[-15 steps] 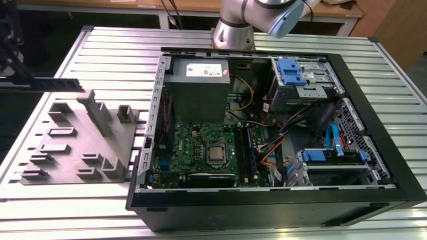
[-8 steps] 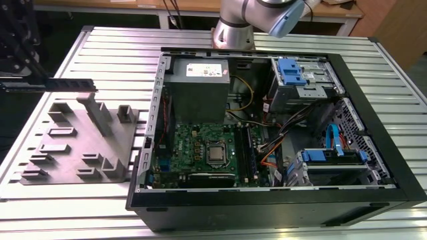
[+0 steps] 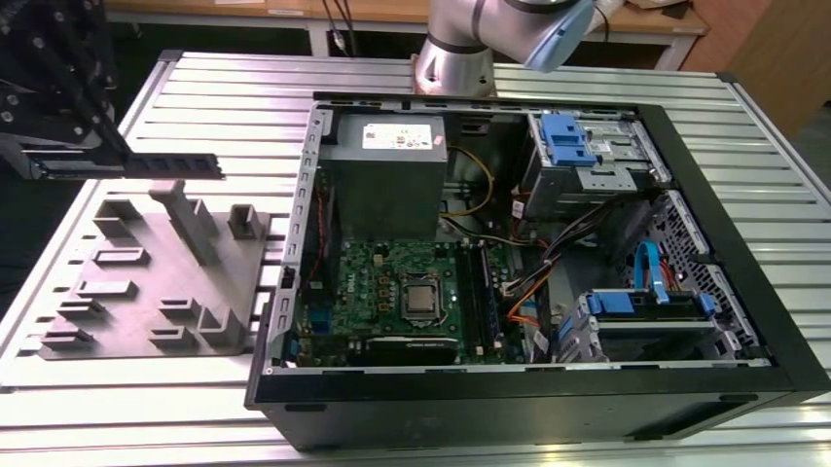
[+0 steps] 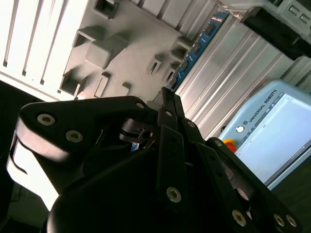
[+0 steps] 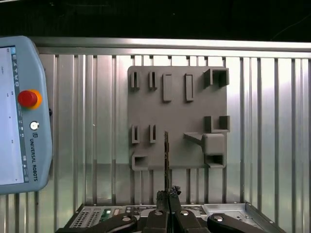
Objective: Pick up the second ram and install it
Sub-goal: 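Pick up the second ram and move it above second insertion slot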
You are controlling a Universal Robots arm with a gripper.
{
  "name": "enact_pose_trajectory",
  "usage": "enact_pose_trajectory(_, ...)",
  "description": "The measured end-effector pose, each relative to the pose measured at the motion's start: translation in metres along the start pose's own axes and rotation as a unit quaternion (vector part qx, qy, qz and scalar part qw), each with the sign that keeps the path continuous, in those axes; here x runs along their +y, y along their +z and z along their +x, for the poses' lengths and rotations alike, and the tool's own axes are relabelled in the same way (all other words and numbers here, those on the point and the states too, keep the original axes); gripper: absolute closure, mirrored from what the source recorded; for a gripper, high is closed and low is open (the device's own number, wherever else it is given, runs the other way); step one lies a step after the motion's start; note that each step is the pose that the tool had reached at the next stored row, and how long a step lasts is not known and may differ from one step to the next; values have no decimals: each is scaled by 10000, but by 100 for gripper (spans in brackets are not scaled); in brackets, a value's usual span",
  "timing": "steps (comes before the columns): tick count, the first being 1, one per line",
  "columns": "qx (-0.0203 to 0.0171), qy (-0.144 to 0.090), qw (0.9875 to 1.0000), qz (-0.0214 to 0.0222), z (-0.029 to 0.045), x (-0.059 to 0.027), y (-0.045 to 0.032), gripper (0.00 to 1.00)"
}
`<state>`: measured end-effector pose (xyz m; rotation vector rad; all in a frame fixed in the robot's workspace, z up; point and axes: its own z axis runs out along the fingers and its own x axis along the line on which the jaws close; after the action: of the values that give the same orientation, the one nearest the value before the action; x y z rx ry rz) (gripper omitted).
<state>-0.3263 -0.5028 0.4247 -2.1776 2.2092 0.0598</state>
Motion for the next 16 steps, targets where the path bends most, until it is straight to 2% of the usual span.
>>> enact_pose_trajectory(6, 0, 0, 10000, 0, -3, -194, 1, 91)
enact_pose_trajectory(16, -1, 0, 10000, 0, -8, -591, 3, 91)
